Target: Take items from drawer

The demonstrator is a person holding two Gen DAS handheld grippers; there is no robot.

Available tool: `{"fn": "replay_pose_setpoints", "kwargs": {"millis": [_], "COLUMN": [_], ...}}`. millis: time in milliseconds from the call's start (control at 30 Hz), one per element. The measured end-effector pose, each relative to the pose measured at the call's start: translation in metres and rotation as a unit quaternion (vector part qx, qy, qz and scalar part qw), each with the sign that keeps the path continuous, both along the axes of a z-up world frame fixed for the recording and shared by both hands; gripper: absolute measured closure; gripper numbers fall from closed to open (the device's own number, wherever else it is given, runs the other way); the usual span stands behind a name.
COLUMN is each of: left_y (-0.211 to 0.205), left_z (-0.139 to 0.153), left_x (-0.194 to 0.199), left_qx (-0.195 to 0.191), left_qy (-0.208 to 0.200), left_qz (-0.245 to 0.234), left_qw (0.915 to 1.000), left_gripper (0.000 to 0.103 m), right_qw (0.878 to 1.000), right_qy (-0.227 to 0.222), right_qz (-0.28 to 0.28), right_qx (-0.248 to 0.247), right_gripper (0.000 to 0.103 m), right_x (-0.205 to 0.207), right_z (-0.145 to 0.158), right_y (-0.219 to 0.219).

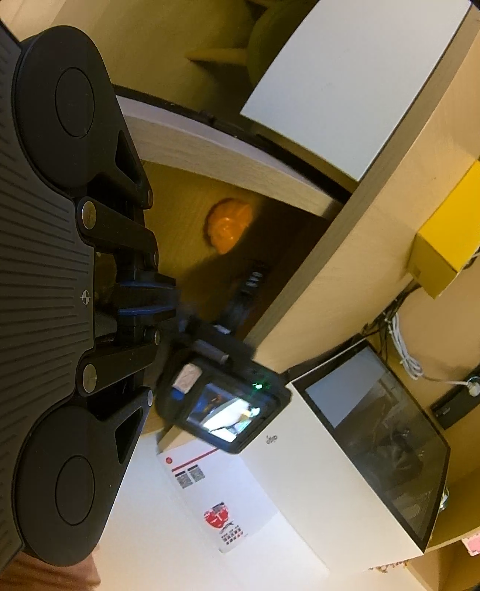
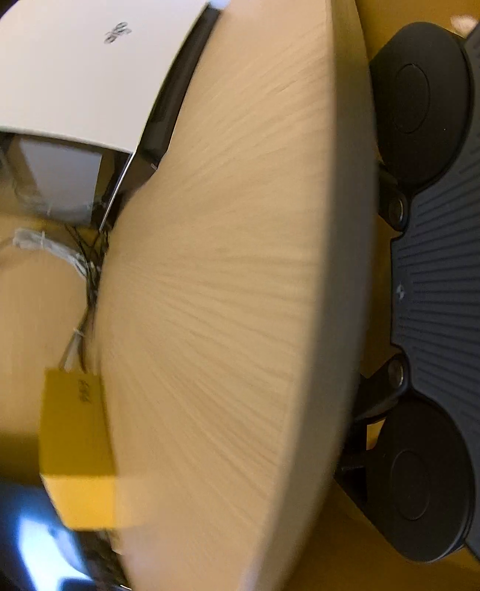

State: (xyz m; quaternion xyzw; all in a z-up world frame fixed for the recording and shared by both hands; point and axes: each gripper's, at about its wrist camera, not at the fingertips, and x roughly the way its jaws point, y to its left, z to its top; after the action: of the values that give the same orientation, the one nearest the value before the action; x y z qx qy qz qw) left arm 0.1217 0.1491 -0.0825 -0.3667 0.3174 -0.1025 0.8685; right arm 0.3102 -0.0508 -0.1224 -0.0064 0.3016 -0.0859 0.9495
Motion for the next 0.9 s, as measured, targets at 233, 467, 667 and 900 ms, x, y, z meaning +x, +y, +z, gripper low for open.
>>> {"fn": "replay_pose_setpoints", "kwargs": {"millis": [233,467,667,900], "left_y": [0.001,0.002,-0.003,-0.023], "left_z": [-0.001,-0.001,0.002,0.003], "left_x": [-0.003,-0.003,0.001,0.015], "left_qx": [-0.009,-0.007,0.018,0.08], "left_qy": [-0.007,-0.002,0.019,0.071], "left_qz": [0.007,0.011,0.011,-0.066], "left_qw": [0.9999,0.9999,0.9996,0.9921], "left_gripper": [0.093,0.093,0.094,0.094], "right_qw": [0.999,0.979,0.95,0.973], "right_qy": [-0.004,0.129,0.247,0.2], "right_qz": [-0.019,0.02,0.065,0.048], "right_qx": [0.048,0.154,0.179,0.102], "right_gripper": [0.049,0.05,0.05,0.029], "right_x": [0.028,0.012,-0.024,-0.107], "right_z": [-0.006,0.019,0.03,0.1], "right_y": [-0.012,-0.023,-0.024,-0.058]}}
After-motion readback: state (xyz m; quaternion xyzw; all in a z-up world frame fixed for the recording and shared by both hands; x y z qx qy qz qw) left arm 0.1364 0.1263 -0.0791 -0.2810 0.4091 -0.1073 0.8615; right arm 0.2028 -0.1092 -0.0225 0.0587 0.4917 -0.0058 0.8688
